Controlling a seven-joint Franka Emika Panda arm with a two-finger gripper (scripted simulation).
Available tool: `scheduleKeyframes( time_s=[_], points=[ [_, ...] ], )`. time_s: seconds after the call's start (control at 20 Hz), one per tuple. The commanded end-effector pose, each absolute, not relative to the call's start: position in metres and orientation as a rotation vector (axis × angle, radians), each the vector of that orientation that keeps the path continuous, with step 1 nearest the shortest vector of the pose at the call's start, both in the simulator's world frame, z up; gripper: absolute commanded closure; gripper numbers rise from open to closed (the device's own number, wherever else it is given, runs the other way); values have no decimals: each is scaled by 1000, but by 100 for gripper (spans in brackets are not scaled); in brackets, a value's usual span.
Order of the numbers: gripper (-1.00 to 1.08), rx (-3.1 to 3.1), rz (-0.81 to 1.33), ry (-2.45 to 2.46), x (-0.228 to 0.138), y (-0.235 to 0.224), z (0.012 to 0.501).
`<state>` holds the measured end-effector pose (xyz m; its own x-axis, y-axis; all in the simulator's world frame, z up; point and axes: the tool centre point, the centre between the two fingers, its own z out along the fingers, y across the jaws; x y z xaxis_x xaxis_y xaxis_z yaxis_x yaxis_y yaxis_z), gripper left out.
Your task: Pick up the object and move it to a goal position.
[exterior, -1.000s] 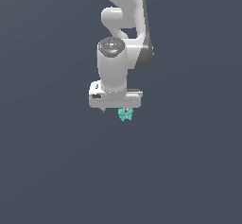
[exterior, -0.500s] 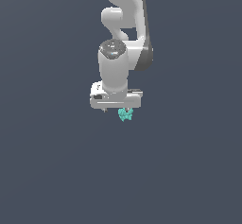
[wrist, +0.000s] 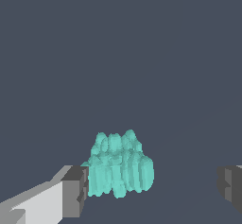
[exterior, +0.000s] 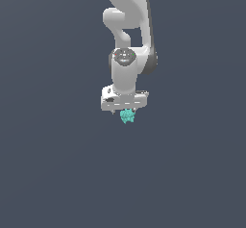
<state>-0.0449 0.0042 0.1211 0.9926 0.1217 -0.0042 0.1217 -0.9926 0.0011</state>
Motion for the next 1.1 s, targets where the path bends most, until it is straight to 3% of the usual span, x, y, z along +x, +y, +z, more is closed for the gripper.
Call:
scheduleKeyframes(
  time_s=[0.0,0.4,1.05],
  points=[
    [-92,3131,-4,244,-56,11,110],
    [-92,3123,0,336,-78,24,92],
    [-92,3123,-1,341,-81,24,65]
  ],
)
